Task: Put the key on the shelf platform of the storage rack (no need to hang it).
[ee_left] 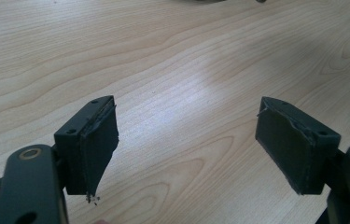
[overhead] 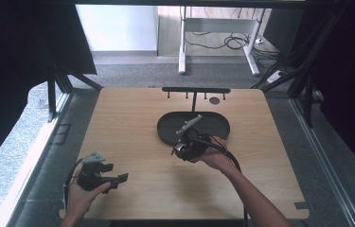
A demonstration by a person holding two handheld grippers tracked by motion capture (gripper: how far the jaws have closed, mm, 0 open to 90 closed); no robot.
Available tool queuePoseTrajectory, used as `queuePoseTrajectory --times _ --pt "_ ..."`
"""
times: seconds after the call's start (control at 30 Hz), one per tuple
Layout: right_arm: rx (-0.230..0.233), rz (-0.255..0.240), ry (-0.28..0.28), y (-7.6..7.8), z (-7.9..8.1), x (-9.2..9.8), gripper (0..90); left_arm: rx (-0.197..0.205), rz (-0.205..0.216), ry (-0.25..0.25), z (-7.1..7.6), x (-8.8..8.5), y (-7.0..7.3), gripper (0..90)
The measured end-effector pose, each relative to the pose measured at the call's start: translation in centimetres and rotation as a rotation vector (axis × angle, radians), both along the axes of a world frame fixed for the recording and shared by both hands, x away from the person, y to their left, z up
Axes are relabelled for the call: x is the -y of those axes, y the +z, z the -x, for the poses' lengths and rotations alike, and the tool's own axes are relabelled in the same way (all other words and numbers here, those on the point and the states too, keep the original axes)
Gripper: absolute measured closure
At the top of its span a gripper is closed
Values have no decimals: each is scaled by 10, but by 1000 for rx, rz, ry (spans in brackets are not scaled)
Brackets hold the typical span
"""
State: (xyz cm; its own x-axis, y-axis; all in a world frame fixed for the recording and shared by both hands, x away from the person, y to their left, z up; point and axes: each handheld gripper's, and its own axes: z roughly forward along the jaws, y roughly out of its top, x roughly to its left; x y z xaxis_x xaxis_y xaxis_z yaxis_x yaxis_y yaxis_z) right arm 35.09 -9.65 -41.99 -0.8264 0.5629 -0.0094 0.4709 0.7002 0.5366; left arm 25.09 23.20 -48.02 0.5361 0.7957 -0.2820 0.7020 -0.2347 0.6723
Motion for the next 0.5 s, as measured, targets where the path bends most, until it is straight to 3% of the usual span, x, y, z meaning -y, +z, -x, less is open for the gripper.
queuePoseTrajectory --times 0.5 --pt "17 -23 -50 9 -15 5 497 2 0 1 0 0 0 214"
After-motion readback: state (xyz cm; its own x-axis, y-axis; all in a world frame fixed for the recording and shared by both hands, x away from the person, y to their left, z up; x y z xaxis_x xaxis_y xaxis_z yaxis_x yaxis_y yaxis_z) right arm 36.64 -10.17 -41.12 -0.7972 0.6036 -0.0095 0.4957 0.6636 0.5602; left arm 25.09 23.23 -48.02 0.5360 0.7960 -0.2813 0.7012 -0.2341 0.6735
